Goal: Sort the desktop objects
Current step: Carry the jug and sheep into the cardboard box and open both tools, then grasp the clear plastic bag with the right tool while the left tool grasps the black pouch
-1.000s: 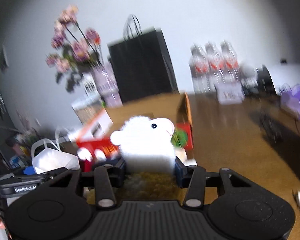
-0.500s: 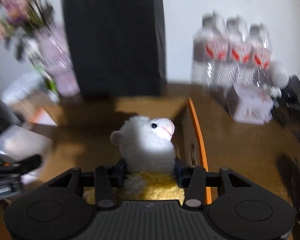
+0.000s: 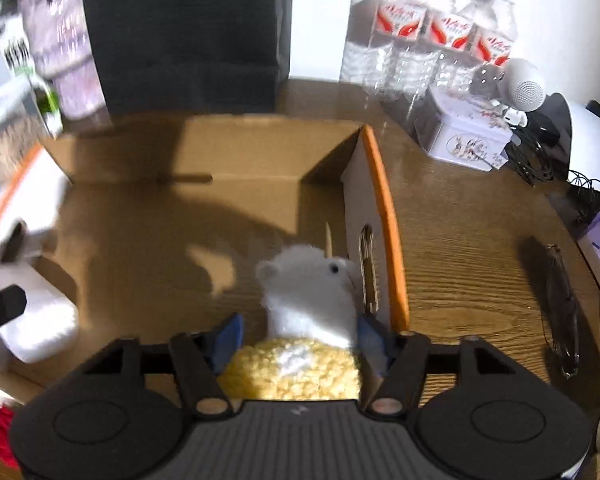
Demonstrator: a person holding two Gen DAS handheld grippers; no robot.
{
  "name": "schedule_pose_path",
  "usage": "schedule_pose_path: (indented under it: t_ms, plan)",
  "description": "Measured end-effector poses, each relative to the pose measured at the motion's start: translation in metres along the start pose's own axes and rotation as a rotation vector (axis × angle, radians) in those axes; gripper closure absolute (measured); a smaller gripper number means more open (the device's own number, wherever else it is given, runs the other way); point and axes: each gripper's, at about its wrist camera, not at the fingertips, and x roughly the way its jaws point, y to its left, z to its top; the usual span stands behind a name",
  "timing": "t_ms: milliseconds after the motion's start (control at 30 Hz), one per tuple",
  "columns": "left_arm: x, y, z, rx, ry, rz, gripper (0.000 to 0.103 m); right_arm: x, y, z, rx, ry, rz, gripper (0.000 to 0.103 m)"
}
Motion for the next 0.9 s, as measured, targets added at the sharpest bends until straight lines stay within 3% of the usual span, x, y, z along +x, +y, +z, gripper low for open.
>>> schedule_pose_path:
  t_ms: [67, 167, 400, 600, 800, 900]
  plan:
    - [-0.013, 0.002, 0.01, -0.015, -0.017, -0.012, 0.006, -0.017, 0.003, 0.0, -0.009, -0.043, 0.004, 0.026]
    - [-0.037, 0.005, 0.011, -0.034, -0.048, -0.037, 0.002, -0.043, 0.012, -0.009, -0.038, -0.097, 0.029, 0.024]
    - [-0.07, -0.003, -0.024, -0.005, -0.069, -0.074, 0.0, -0.077, 0.021, -0.044, -0.078, -0.192, 0.047, 0.022]
    - [-0.107, -0.01, -0.072, 0.027, -0.134, -0.07, 0.0, -0.106, 0.021, -0.094, -0.068, -0.258, 0.103, 0.019]
    - [-0.148, -0.019, -0.143, 0.087, -0.261, -0.069, 0.0, -0.142, 0.007, -0.177, -0.061, -0.393, 0.182, 0.01]
    - [-0.16, -0.022, -0.175, 0.093, -0.305, -0.063, 0.0, -0.145, 0.006, -0.215, -0.089, -0.403, 0.191, 0.01]
